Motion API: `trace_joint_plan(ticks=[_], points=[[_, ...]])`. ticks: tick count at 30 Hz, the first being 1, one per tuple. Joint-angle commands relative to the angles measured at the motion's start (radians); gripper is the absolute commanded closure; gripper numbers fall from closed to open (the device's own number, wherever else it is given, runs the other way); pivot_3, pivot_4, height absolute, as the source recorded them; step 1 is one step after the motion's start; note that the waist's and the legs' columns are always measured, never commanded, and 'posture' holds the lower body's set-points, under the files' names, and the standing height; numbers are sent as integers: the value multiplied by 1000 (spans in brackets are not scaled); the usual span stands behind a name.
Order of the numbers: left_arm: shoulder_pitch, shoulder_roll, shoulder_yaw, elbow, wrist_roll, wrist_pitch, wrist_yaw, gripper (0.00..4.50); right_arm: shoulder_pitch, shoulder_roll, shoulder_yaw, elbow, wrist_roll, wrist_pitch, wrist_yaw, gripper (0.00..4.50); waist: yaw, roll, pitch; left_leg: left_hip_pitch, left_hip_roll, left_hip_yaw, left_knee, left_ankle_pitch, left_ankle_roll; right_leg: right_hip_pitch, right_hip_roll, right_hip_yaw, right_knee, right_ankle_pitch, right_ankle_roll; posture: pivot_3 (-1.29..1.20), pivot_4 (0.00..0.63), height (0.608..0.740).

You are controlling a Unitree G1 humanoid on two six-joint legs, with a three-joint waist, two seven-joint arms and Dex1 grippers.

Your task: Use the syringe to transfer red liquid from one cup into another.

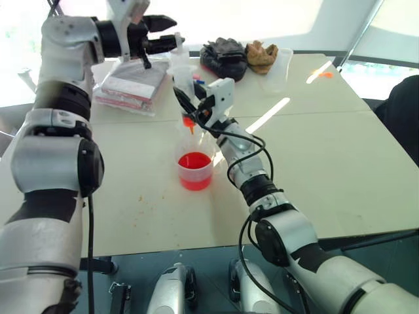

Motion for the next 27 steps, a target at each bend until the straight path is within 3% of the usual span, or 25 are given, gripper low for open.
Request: trace_joint_plan(ticks=[1, 5, 27], points=[[-10, 0, 1, -28, 0, -18, -4, 3672, -38, 9, 6, -2, -7, -25, 7, 3000, 0, 0, 0, 0, 0, 0, 0, 0, 0, 0, 0, 0, 0, 0, 0, 0, 150, 740], [-5, -1, 3, -35, -2, -15, -10, 4475, -42, 12, 8, 2, -7, -27, 8, 3000, 0, 0, 0, 0, 0, 0, 0, 0, 0, 0, 0, 0, 0, 0, 0, 0, 150, 740], [129, -10, -24, -245, -23, 110, -142, 4475, -85, 7, -15, 10, 10, -46, -16, 3000, 0, 0, 0, 0, 0, 0, 0, 0, 0, 0, 0, 0, 0, 0, 0, 0, 150, 740]])
